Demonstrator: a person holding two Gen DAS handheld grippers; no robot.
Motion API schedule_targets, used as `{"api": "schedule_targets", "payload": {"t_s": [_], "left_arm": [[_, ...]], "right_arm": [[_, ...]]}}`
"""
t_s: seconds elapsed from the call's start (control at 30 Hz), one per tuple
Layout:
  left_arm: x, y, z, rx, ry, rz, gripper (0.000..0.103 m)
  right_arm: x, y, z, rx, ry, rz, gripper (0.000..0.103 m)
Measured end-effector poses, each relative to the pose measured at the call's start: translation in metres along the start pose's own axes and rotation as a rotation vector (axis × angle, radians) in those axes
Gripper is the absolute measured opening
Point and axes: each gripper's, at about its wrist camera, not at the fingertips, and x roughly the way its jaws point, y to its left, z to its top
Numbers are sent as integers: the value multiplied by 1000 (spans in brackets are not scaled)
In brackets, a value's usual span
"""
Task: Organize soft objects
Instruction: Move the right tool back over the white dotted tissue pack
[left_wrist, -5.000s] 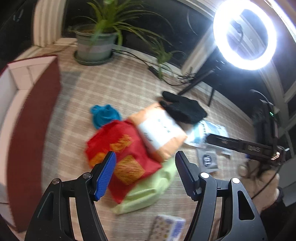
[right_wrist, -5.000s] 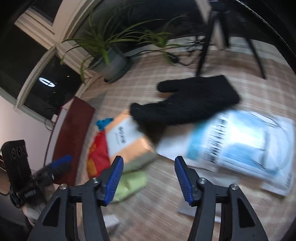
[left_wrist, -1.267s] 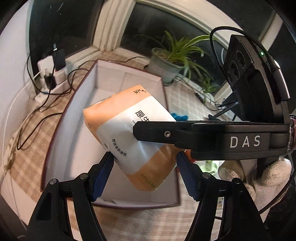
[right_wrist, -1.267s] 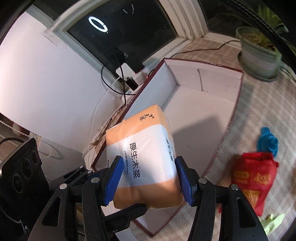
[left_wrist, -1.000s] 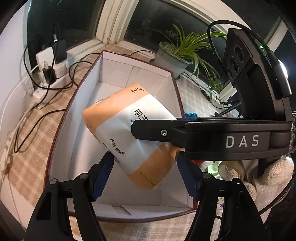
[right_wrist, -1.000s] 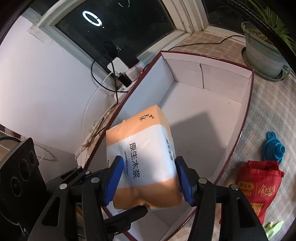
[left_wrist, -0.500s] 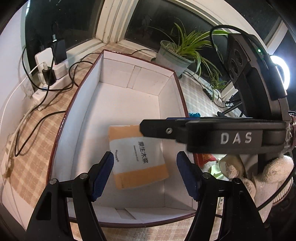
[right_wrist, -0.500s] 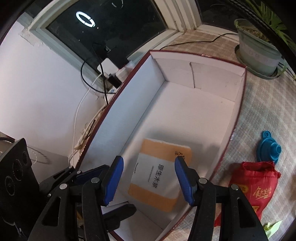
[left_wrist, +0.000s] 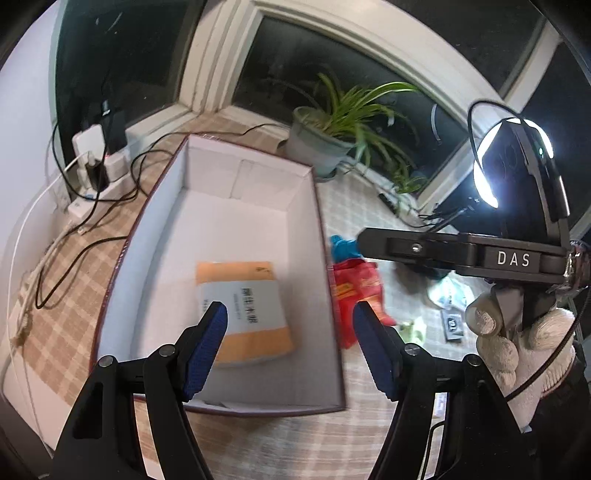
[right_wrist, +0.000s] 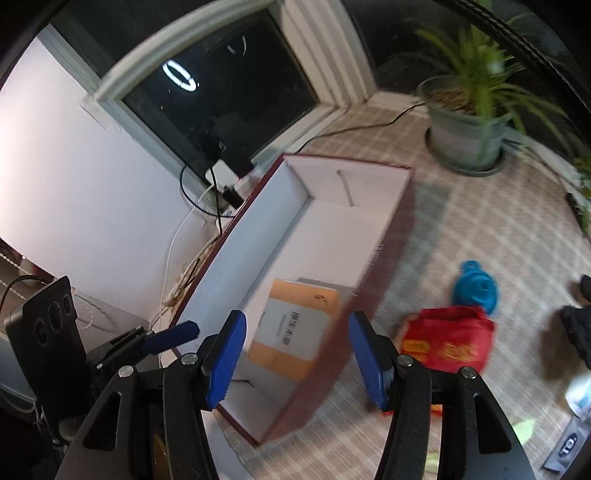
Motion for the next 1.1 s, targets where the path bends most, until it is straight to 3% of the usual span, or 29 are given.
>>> {"api": "schedule_targets", "payload": {"t_s": [0.37, 0.53, 0.6, 0.83, 1.1], "left_arm": [[2, -65, -23, 87, 8, -75, 69], [13, -90, -39, 120, 44, -93, 69], [19, -99, -46, 135, 61, -97, 69], [36, -114, -66, 163, 112, -105, 69], [48, -121, -74, 185, 153, -121, 69]], "right_arm": [[-96, -68, -65, 118, -150, -67, 54], [-121, -93, -109, 124, -163, -164, 54], [-122, -100, -129, 144, -142, -213, 54], [-91, -120, -185, 261, -31, -210, 54], [-65, -115, -209, 275, 25, -250, 54]]}}
